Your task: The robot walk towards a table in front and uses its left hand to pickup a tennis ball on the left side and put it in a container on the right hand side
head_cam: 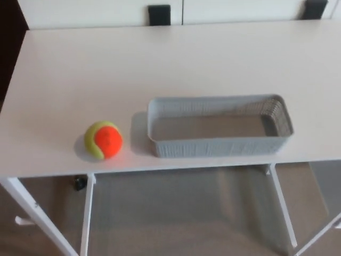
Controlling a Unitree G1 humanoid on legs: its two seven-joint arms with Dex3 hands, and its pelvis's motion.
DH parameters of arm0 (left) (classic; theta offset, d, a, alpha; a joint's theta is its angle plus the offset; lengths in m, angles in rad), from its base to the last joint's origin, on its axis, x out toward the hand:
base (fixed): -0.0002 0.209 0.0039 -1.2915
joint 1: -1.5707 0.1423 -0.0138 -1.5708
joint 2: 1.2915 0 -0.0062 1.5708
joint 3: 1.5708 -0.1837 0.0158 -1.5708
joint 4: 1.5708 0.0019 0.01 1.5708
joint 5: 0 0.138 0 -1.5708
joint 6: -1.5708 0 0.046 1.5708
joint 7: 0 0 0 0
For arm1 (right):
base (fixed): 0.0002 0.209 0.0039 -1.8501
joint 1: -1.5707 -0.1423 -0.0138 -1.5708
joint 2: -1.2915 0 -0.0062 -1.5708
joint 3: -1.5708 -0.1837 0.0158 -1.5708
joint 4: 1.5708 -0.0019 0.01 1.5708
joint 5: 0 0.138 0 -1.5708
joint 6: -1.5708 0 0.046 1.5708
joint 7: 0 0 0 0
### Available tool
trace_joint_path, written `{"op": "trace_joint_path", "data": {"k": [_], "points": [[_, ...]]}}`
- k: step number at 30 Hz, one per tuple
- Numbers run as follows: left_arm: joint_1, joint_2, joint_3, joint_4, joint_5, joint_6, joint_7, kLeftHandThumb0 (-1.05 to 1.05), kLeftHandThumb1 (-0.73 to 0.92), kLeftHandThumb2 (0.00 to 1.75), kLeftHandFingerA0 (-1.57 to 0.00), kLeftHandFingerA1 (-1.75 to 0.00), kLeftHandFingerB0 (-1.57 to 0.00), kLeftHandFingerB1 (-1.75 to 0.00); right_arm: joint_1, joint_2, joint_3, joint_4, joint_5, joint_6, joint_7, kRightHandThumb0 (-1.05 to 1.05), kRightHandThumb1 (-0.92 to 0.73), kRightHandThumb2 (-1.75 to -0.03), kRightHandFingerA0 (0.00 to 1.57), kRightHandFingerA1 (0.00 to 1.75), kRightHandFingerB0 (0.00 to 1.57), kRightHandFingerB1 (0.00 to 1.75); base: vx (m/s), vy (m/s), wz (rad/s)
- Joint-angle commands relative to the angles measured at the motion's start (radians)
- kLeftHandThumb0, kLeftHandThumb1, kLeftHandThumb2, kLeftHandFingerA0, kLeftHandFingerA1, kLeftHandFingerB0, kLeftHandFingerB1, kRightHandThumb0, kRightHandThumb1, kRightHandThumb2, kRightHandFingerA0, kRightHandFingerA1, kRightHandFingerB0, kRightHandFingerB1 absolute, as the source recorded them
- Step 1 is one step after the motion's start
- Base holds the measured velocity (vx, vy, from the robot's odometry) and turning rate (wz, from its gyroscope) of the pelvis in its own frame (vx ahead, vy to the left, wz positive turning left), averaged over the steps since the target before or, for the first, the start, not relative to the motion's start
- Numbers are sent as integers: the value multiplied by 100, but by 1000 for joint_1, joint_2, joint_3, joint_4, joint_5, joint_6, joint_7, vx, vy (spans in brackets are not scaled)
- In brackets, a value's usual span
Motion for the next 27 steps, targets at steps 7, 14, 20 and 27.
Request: {"op": "trace_joint_path", "data": {"k": [7,14,20,27], "points": [[13,16,-4,6,10,-9,-6,-37,71,61,-49,-68,-42,-38,14,-12,0,4,-6,2,-11,-34,-57,-56,57,50,44,39,94,60,5],[8,15,-5,20,8,-9,-8,-36,71,61,-49,-69,-43,-38,27,-18,11,-21,-19,22,-19,-36,-57,-56,56,48,44,38,23,-173,22],[6,21,-9,16,12,-10,-13,-38,72,62,-49,-69,-43,-38,11,-19,15,4,-20,17,-21,-44,-48,-72,53,56,41,47,0,3,-2],[7,17,-12,20,19,-15,1,-36,72,62,-50,-74,-43,-39,29,-19,16,-13,-25,11,-24,-37,-57,-56,58,51,44,38,10,144,0]]}}
